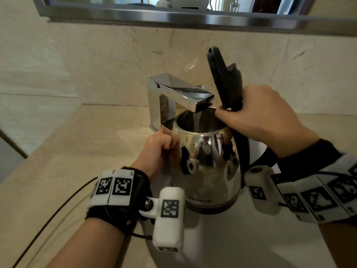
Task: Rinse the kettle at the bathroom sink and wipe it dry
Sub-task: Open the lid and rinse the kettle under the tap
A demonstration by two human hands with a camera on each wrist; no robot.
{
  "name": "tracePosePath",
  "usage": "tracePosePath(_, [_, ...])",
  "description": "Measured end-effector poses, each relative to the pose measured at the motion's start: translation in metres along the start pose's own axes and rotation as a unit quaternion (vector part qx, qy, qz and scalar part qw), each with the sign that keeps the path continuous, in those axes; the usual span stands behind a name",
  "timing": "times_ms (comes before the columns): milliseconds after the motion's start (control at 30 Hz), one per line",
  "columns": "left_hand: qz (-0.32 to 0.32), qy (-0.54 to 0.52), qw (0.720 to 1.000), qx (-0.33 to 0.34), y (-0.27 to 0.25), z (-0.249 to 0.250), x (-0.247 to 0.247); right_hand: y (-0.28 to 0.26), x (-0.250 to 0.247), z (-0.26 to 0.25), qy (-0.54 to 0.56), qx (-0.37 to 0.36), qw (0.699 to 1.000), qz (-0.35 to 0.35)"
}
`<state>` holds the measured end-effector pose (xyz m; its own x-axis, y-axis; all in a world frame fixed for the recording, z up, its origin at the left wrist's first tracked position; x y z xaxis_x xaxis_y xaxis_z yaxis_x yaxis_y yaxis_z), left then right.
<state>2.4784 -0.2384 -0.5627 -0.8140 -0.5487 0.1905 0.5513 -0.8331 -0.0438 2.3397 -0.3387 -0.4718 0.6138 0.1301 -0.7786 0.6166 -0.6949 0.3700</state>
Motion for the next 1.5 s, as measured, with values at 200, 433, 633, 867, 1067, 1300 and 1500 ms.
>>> tracePosePath(200, [-0.006, -0.041, 0.999, -0.010, -0.0044, 0.0046, 0.0047, -0.0010, -0.0002, -0.0010, -0.006, 0.005, 1.000, 0.005])
tracePosePath(433, [0.007, -0.023, 1.000, -0.002, -0.0028, 0.0029, 0.0042, -0.0013, 0.0001, -0.0019, -0.013, 0.007, 1.000, 0.001])
tracePosePath(633, [0.015, 0.017, 1.000, -0.001, 0.0002, 0.0008, 0.0028, -0.0008, -0.0005, -0.0014, -0.013, 0.003, 1.000, 0.003])
tracePosePath(867, [0.021, 0.019, 1.000, -0.001, 0.0004, -0.0011, 0.0003, -0.0016, -0.0002, -0.0018, -0.012, 0.004, 1.000, -0.004])
tracePosePath(1067, [0.000, 0.001, 1.000, -0.004, -0.0016, 0.0011, 0.0026, -0.0008, 0.0008, -0.0004, -0.008, 0.005, 1.000, -0.003])
tracePosePath(1300, [-0.010, -0.018, 1.000, -0.013, -0.0012, 0.0002, 0.0010, 0.0011, 0.0024, 0.0020, -0.007, 0.002, 1.000, -0.002])
tracePosePath(1500, [-0.019, -0.028, 0.999, -0.008, -0.0016, 0.0007, 0.0021, 0.0015, 0.0024, 0.0036, -0.010, -0.007, 1.000, 0.000])
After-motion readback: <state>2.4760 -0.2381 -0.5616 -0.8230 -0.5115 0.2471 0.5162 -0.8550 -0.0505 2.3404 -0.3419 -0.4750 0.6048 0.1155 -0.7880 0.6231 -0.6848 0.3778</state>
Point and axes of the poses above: each hand's wrist, its own y-axis towards the middle knuckle, its own x-axis out of the palm, z = x × y, the point moved 2 cm from there along y, towards the middle knuckle, and after that the axes turned 12 degrees about y, right-handed, at the moved point
